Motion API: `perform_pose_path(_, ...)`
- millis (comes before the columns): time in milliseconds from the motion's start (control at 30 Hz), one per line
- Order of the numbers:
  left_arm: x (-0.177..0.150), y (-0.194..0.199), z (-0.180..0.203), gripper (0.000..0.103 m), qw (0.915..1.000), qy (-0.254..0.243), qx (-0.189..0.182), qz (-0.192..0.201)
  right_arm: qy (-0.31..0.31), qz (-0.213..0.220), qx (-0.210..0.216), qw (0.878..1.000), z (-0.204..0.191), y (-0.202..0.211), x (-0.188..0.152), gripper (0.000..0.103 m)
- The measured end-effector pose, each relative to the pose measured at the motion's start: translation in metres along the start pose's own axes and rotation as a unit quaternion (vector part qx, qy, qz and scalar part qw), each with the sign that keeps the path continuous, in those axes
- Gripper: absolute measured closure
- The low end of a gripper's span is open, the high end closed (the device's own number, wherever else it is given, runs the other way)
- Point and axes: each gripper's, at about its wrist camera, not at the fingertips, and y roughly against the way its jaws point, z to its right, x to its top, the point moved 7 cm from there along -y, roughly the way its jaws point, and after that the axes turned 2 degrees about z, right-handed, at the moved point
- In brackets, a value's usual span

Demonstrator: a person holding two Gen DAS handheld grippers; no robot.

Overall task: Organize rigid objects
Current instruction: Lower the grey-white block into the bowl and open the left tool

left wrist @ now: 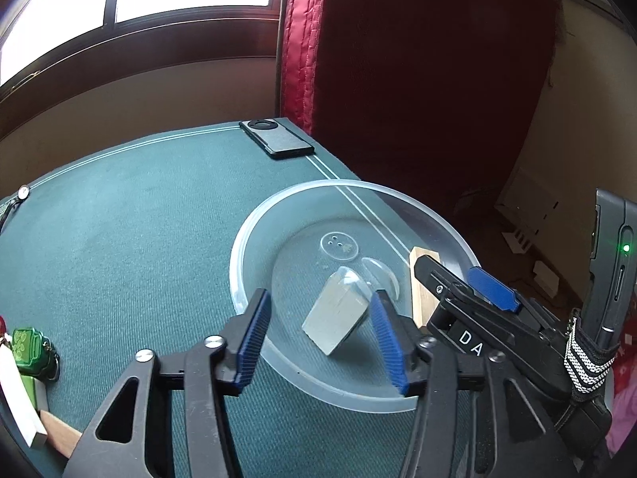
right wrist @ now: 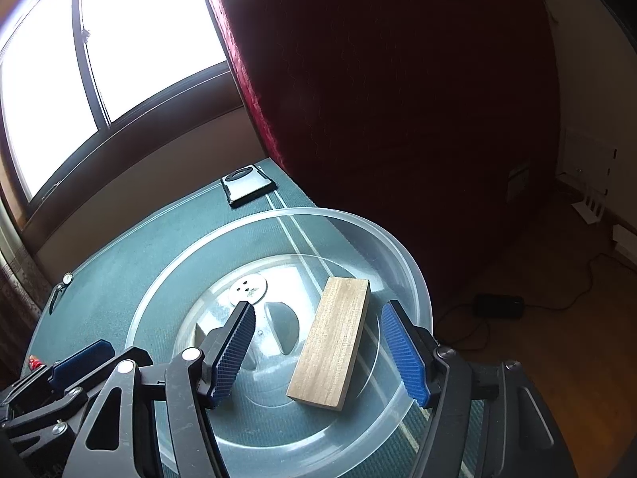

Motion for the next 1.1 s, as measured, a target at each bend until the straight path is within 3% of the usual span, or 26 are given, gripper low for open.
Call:
perform_pose_path(667, -0.038, 0.031, -0.051, 0.041, 0.9953, 0.049, 0.083, -0.012, 0.0, 0.0, 0.0, 1.0, 0.0, 0.0, -0.001, 0.032)
perform_pose_path(1100, -0.055, 0.072, -0.086, 0.036, 0.9896, 0.072, 0.124, 0.007, 0.0, 0.002, -0.002, 1.0, -0.002, 0.0, 0.0, 0.032)
